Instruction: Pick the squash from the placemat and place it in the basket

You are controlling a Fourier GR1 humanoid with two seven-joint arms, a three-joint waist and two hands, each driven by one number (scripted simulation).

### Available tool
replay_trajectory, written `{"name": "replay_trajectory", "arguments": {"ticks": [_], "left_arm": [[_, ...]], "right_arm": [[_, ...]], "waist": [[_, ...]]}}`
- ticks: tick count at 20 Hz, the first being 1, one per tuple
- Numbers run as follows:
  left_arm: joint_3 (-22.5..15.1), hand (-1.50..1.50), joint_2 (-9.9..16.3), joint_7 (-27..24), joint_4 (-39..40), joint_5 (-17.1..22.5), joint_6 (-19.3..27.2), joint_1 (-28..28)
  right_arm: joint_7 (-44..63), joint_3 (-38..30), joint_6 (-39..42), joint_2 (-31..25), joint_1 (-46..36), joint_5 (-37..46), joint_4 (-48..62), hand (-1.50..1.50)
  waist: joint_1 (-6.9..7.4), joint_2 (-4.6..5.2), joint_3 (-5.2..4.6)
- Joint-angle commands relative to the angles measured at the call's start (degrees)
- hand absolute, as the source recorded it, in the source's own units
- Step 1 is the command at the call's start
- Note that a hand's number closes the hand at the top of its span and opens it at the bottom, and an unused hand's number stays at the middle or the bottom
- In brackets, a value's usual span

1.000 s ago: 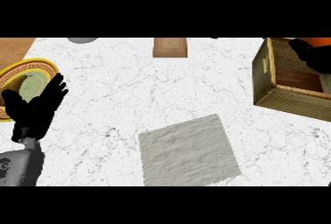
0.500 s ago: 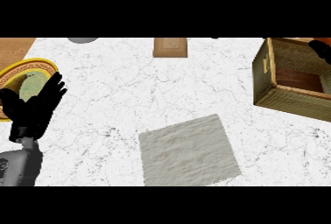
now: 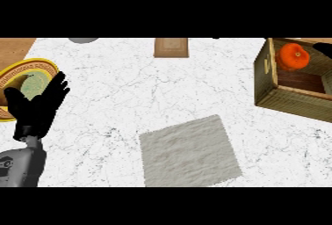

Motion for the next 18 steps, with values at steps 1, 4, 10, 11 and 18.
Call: {"name": "replay_trajectory", "arguments": {"ticks": [1,4,10,11,18], "left_arm": [[0.30,0.00,0.53,0.32,-1.86,0.56,-1.27,2.40],[1.81,0.00,1.82,-0.10,1.13,0.93,-1.48,-0.84],[0.69,0.00,1.04,2.14,-2.34,1.54,-2.05,1.07],[-0.04,0.00,0.34,0.33,-0.94,-0.75,-0.20,0.93],[0.80,0.00,0.02,1.31,-1.58,0.41,-0.10,1.47]], "right_arm": [[-5.65,0.98,-5.13,-0.83,-1.33,0.03,8.20,-1.50],[-7.31,-0.09,-1.42,-4.43,-4.26,-4.34,9.80,-1.50],[-5.15,-8.79,-5.76,-4.96,-5.15,-10.75,10.30,-1.50],[-6.52,-9.39,-9.49,-1.74,-3.58,-11.27,9.51,-1.50],[-7.63,-23.65,-3.73,-10.90,0.26,-24.58,13.08,-1.50]], "waist": [[0.26,-0.03,-0.01],[-0.03,-0.04,-0.02],[0.03,-0.18,0.02],[-0.19,-0.09,0.03],[-0.84,-0.21,0.05]]}}
